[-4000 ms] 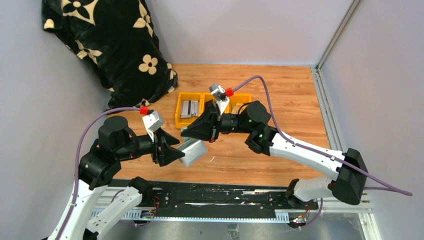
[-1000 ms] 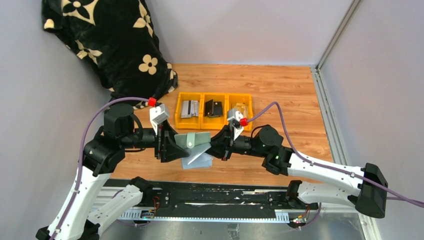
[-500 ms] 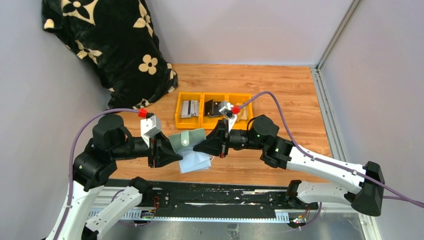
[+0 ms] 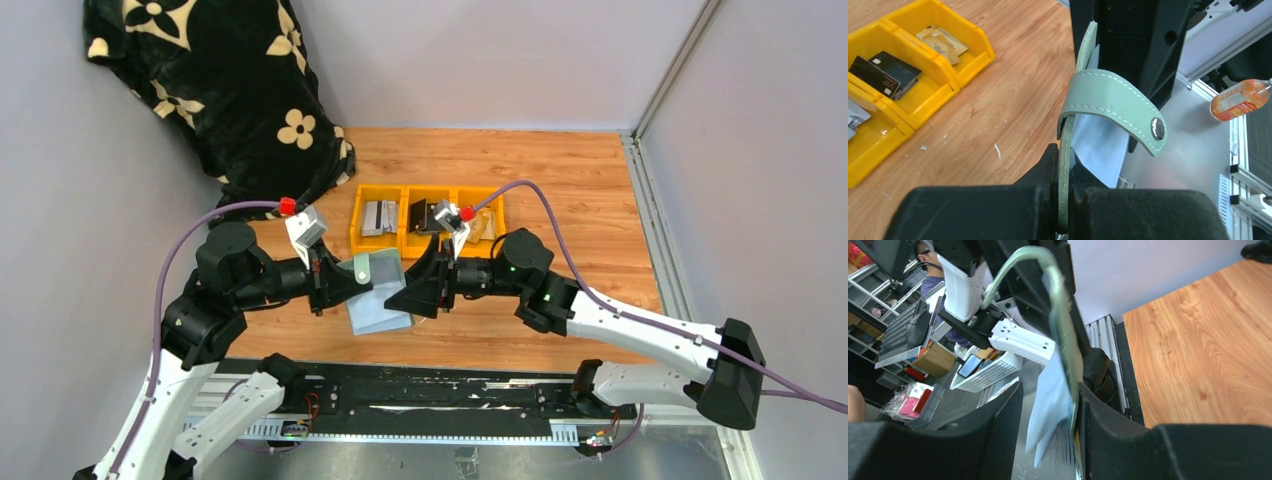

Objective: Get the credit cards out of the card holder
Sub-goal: Open the card holder.

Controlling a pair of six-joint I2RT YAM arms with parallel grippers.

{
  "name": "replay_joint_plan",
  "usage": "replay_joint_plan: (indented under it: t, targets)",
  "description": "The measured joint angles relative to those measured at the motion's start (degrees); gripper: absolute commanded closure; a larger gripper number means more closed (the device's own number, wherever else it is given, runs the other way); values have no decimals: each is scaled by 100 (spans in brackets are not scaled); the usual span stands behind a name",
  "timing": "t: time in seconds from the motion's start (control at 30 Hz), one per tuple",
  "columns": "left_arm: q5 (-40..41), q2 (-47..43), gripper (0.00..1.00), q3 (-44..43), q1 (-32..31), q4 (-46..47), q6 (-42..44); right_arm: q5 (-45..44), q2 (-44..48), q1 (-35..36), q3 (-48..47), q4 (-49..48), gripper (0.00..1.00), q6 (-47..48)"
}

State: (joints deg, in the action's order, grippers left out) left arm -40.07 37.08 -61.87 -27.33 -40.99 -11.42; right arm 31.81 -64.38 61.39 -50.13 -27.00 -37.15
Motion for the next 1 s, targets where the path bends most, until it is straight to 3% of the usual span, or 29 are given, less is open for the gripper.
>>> replay_joint_plan:
  t: [0.3,0.47,0.67,0.9,0.97,1.0]
  targets:
    - [348,223,100,-157,-24,-13,-710,31,656,0,1158,-1231,49,-122]
    - [310,509,100,-352,-7,-7,-942,35,933,76,1316,-1276,51,81]
    - [168,616,100,-498,92,22,-1093,-55,1036,127,1316,-1169,65,372]
    - [11,614,100,-592,173,24,-1141,-866,1084,149,1311,-577,78,592]
    - [-70,614,100,-627,177,37,-1150,-1137,1091,155,1311,-459,74,616]
    - [-111,614,100,-640,177,46,-1156,-1248,1091,155,1311,-433,67,623]
